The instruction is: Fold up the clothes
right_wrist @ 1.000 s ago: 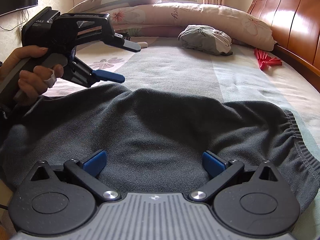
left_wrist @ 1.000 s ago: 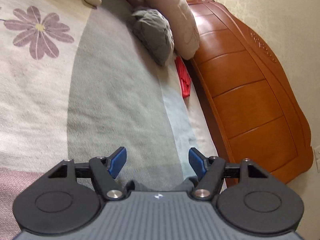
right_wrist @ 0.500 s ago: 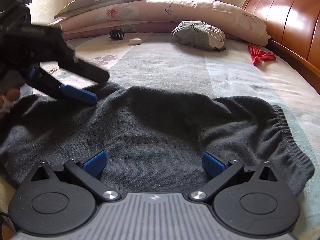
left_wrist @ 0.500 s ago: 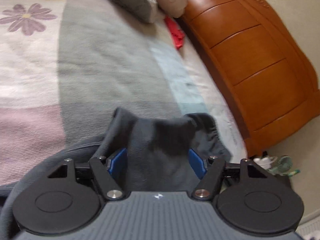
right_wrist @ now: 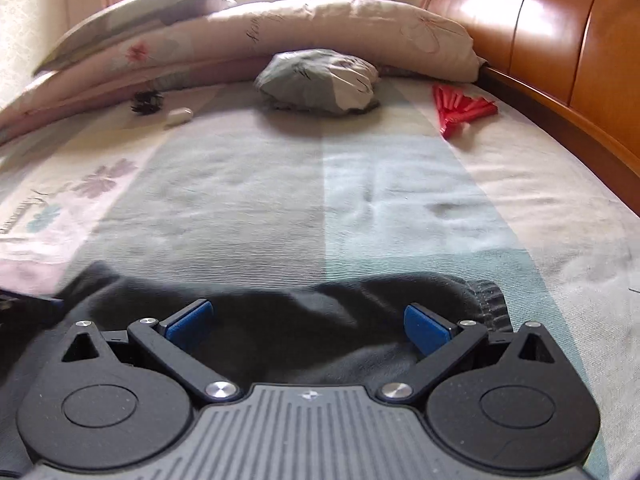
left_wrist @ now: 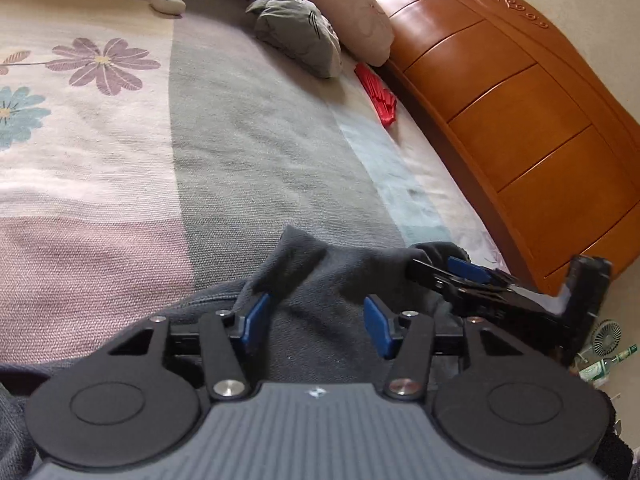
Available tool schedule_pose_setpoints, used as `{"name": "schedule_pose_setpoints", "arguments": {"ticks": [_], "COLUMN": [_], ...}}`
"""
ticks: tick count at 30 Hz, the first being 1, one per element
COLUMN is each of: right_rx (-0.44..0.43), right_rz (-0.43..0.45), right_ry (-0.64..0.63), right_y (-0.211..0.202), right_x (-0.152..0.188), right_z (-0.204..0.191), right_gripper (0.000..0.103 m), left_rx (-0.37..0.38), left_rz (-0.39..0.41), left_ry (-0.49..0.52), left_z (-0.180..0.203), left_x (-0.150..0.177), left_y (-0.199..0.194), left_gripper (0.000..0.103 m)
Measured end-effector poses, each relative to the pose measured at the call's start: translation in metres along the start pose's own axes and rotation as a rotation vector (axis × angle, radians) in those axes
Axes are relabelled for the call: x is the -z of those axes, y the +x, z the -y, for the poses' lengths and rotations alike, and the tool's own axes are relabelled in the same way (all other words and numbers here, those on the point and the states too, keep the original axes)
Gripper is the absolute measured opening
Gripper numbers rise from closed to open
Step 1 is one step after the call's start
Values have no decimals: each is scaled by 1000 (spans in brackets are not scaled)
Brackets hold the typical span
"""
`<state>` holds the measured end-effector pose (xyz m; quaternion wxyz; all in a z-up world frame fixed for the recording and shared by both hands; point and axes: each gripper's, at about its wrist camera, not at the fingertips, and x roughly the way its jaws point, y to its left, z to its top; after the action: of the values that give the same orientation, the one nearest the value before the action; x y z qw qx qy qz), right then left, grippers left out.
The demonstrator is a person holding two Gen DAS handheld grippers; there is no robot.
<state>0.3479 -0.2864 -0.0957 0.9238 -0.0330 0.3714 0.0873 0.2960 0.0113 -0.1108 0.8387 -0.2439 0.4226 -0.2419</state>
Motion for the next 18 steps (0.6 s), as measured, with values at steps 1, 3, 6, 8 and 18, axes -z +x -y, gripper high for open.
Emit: {"name": "schedule_pose_setpoints", "arguments": {"ticks": [1, 3, 6, 8, 18], "right_rx": [11, 17, 5, -2, 2], "right_rz": [15, 36, 1, 9, 24], "right_ry": [-15, -38, -24, -8, -67], "right_y": [9, 15, 15, -3, -66], "right_x": [0, -4, -14, -15, 51], "right_z": [-1, -1, 4, 8, 39], "right_gripper": [103, 103, 103, 103, 103], "left_rx": [-2, -7, -19, -6, 48], "left_rz": [-1, -7, -23, -27, -15], "left_ry": [6, 24, 40, 52, 170], "left_z": [0, 1, 8, 16, 68], "left_x": [2, 4, 3, -1, -8], "left_y": [-2, -5, -8, -10, 38], "left_gripper": [54, 54, 52, 51, 57]}}
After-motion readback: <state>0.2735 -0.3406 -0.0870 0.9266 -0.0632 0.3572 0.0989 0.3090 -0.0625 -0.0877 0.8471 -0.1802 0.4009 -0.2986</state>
